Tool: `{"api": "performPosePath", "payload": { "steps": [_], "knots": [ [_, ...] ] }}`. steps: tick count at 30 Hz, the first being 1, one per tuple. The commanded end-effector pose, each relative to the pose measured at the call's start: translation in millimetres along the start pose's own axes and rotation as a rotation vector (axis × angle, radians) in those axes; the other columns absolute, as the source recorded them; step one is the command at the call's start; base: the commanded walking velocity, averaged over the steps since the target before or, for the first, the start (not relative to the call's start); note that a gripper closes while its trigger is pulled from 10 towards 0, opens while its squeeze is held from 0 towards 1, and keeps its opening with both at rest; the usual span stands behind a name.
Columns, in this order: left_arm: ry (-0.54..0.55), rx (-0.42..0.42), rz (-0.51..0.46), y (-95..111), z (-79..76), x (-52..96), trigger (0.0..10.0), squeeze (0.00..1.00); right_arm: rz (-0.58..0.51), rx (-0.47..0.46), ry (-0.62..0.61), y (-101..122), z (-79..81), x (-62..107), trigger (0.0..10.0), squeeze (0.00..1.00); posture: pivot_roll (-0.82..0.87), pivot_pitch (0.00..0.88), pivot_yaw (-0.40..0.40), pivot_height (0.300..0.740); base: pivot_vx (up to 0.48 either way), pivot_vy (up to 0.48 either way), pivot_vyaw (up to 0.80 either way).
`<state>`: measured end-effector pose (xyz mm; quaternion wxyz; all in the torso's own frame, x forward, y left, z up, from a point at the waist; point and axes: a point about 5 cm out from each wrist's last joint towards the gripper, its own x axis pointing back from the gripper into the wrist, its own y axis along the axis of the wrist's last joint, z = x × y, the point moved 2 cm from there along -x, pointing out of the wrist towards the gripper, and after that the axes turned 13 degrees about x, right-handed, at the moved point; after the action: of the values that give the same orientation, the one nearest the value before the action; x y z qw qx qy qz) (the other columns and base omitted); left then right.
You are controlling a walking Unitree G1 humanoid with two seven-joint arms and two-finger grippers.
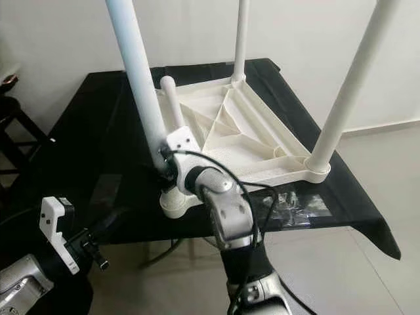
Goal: Building children table
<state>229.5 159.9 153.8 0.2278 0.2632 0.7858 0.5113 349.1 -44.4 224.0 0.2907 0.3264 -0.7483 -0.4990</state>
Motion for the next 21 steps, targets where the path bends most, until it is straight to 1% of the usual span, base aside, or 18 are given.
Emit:
{"api": "performPosePath", "payload": {
  "steps": [1, 2, 3, 4, 5, 6, 7, 8, 10, 11, 13, 14, 16, 17, 18, 19, 21],
  "knots": [
    [0.01, 0.007, 0.005, -1.6, 0.2, 1.9, 10.0, 0.0, -0.09, 0.04, 0.121, 11.7, 2.2, -0.9, 10.0, 0.8, 0.03, 0.107, 0.036, 0.74, 0.0, 0.0, 0.0],
    [0.009, 0.008, 0.005, -1.6, -0.6, 1.9, 10.0, 0.0, -0.114, 0.082, 0.187, 15.3, 0.7, 1.8, 10.0, 0.8, 0.03, 0.108, 0.036, 0.74, 0.0, 0.0, 0.0],
    [0.009, 0.008, 0.005, -1.6, -0.6, 1.9, 10.0, 0.0, -0.114, 0.082, 0.187, 15.3, 0.7, 1.8, 10.0, 0.8, 0.03, 0.108, 0.036, 0.74, 0.0, 0.0, 0.0],
    [0.008, 0.008, 0.004, -1.5, -1.3, 2.2, 10.0, 0.0, -0.119, 0.135, 0.269, 16.0, -0.8, 5.3, 10.0, 0.0, 0.04, 0.115, 0.035, 0.74, 0.0, 0.0, 0.0],
    [0.008, 0.008, 0.004, -1.5, -1.3, 2.2, 10.0, 0.0, -0.119, 0.135, 0.269, 16.0, -0.8, 5.3, 10.0, 0.0, 0.04, 0.115, 0.035, 0.74, 0.0, 0.0, 0.0],
    [0.009, 0.007, 0.004, -1.2, -2.1, 2.9, 10.0, 0.0, -0.091, 0.188, 0.331, 13.8, -4.7, 7.0, 10.0, 0.0, 0.04, 0.123, 0.038, 0.74, 0.0, 0.0, 0.0],
    [0.009, 0.007, 0.004, -1.2, -2.1, 2.9, 10.0, 0.0, -0.091, 0.188, 0.331, 13.8, -4.7, 7.0, 10.0, 0.0, 0.04, 0.123, 0.038, 0.74, 0.0, 0.0, 0.0],
    [0.01, 0.008, 0.005, -0.9, -2.9, 3.9, 10.0, 0.0, -0.072, 0.242, 0.388, 13.3, -8.0, 8.5, 10.0, 0.0, 0.05, 0.131, 0.04, 0.74, 0.0, 0.0, 0.0],
    [0.01, 0.009, 0.01, -0.6, -4.5, 6.3, 10.0, 0.0, -0.069, 0.288, 0.493, 16.8, -10.8, 11.2, 10.0, 0.0, 0.06, 0.144, 0.045, 0.74, 0.0, 0.0, 0.0],
    [0.01, 0.009, 0.011, -0.4, -5.0, 7.0, 10.0, 0.0, -0.08, 0.291, 0.523, 19.4, -11.3, 11.9, 10.0, 0.0, 0.06, 0.145, 0.046, 0.74, 0.0, 0.0, 0.0],
    [0.01, 0.009, 0.011, -0.4, -5.0, 7.0, 10.0, 0.0, -0.08, 0.291, 0.523, 19.4, -11.3, 11.9, 10.0, 0.0, 0.06, 0.145, 0.046, 0.74, 0.0, 0.0, 0.0],
    [0.01, 0.01, 0.016, -0.4, -5.7, 7.8, 10.0, 0.0, -0.107, 0.263, 0.562, 22.2, -15.6, 12.7, 10.0, 0.0, 0.06, 0.157, 0.051, 0.74, 0.0, 0.0, 0.0],
    [0.01, 0.01, 0.016, -0.4, -5.7, 7.8, 10.0, 0.0, -0.107, 0.263, 0.562, 22.2, -15.6, 12.7, 10.0, 0.0, 0.06, 0.157, 0.051, 0.74, 0.0, 0.0, 0.0],
    [0.009, 0.011, 0.019, -0.5, -6.0, 8.2, 10.0, 0.0, -0.11, 0.252, 0.581, 21.2, -17.3, 13.4, 10.0, 0.0, 0.07, 0.158, 0.053, 0.74, 0.0, 0.0, 0.0],
    [0.009, 0.011, 0.022, -0.5, -6.2, 8.5, 10.0, 0.0, -0.116, 0.251, 0.602, 19.8, -19.4, 14.2, 6.8, 0.0, 0.07, 0.158, 0.054, 0.74, 0.0, 0.0, 0.0],
    [0.009, 0.012, 0.024, -0.4, -6.3, 8.7, 10.0, 0.0, -0.122, 0.238, 0.628, 17.6, -19.5, 16.1, 0.0, 0.0, 0.07, 0.16, 0.055, 0.74, 0.0, 0.0, 0.0],
    [0.009, 0.012, 0.024, -0.4, -6.3, 8.7, 10.0, 0.0, -0.122, 0.238, 0.628, 17.6, -19.5, 16.1, 0.0, 0.0, 0.07, 0.16, 0.055, 0.74, 0.0, 0.0, 0.0]
  ]
}}
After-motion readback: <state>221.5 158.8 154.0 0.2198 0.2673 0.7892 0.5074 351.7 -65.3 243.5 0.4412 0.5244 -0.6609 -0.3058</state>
